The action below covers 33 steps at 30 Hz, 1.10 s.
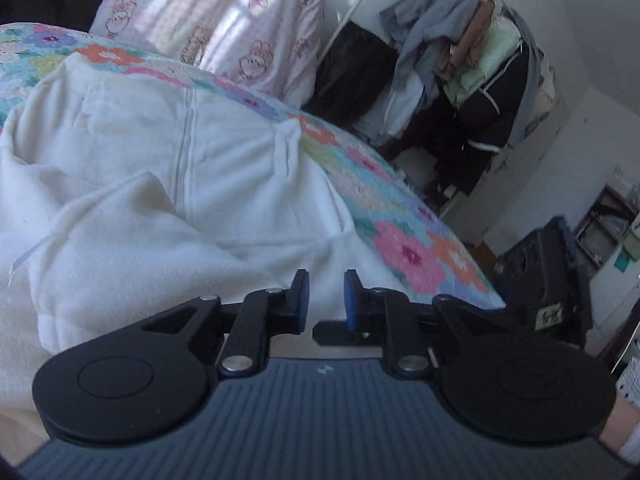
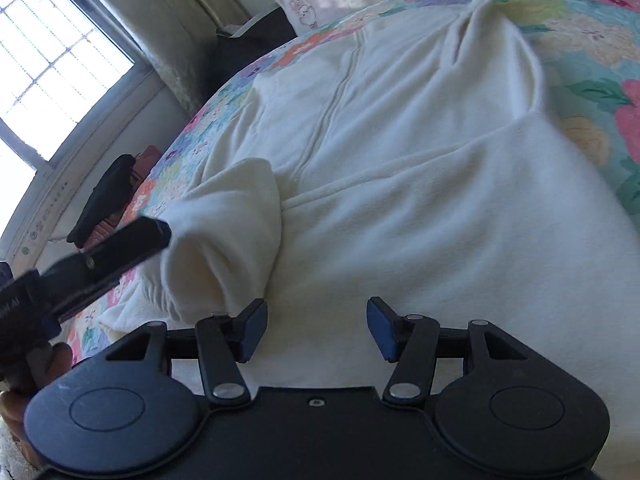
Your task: Fold clothes
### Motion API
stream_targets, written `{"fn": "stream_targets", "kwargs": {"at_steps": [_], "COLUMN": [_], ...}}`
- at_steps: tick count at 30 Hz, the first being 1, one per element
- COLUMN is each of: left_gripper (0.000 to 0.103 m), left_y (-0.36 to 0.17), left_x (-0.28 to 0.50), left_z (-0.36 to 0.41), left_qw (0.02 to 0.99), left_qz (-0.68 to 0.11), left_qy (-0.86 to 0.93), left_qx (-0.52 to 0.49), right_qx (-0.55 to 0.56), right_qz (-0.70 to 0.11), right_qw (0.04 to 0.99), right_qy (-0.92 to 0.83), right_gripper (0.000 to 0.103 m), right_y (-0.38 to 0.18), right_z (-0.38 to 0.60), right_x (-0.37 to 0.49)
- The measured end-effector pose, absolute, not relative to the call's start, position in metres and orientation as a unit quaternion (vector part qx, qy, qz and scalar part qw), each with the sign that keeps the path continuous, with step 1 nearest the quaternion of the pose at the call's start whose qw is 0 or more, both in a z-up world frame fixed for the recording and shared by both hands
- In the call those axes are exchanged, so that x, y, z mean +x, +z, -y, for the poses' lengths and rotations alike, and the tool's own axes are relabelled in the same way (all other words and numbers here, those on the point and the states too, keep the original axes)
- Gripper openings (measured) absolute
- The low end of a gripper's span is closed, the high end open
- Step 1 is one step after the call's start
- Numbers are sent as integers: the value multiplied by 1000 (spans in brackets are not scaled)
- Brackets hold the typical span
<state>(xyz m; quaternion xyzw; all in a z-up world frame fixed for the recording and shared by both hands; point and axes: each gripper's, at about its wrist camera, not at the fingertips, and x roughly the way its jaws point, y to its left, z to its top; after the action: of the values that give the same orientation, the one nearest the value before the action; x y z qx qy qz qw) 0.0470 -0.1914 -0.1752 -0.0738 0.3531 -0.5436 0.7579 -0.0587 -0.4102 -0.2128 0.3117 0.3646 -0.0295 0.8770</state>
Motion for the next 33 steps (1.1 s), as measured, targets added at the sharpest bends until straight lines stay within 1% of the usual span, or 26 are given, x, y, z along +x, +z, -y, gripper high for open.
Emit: {"fn": "stream_targets", "kwargs": {"at_steps": [1,5,7,8,10,11,13,16,18,21,23,24,25,26,28,32,33], "left_gripper": [42,44,53,56,70,74,90,97,97,96,92,88,84,83,79,77,77], "left_y": [-179,-177,-168,-164,-153,-149,-143,-146,-153,-168,-186,-193,-199,-204,-208,-210,-210], "left_x": [42,33,33,33,39,42,47,53,64,86,105,112,119,123,127,126,125], "left_z": [199,197,184,177,154,145,125,97,89,76,59,51,43,40,39,53,56], "left_qw": [752,767,783,790,814,829,859,886,889,885,867,860,852,850,855,874,878], "left_qz": [-366,-373,-366,-360,-347,-343,-332,-325,-351,-405,-453,-462,-470,-471,-463,-447,-444], "left_qy": [-545,-522,-503,-496,-464,-441,-388,-328,-292,-225,-187,-181,-176,-171,-162,-148,-145], "left_qx": [-53,-20,-20,-24,-33,-34,-42,-44,-36,-44,-94,-122,-149,-162,-167,-116,-108], "right_qx": [306,296,278,264,231,216,192,168,145,34,-60,-107,-126,-126,-106,-99,-101], "right_qz": [-364,-371,-371,-371,-363,-355,-346,-347,-346,-344,-353,-357,-370,-385,-381,-322,-306], "right_qw": [879,878,884,888,901,909,918,923,927,938,934,928,920,913,918,940,946], "right_qy": [-40,-58,-57,-56,-53,-44,-25,3,20,16,2,-5,-19,-34,-37,-48,-42], "right_gripper": [61,61,61,61,61,61,61,61,61,63,66,66,66,66,65,64,59], "right_y": [-212,-210,-207,-204,-196,-191,-181,-171,-167,-167,-178,-183,-192,-201,-207,-190,-185], "right_z": [414,418,414,412,404,399,387,362,341,310,295,287,287,291,298,302,302], "right_x": [-66,-83,-86,-85,-81,-79,-74,-62,-53,-37,-21,-13,-3,10,24,30,30]}}
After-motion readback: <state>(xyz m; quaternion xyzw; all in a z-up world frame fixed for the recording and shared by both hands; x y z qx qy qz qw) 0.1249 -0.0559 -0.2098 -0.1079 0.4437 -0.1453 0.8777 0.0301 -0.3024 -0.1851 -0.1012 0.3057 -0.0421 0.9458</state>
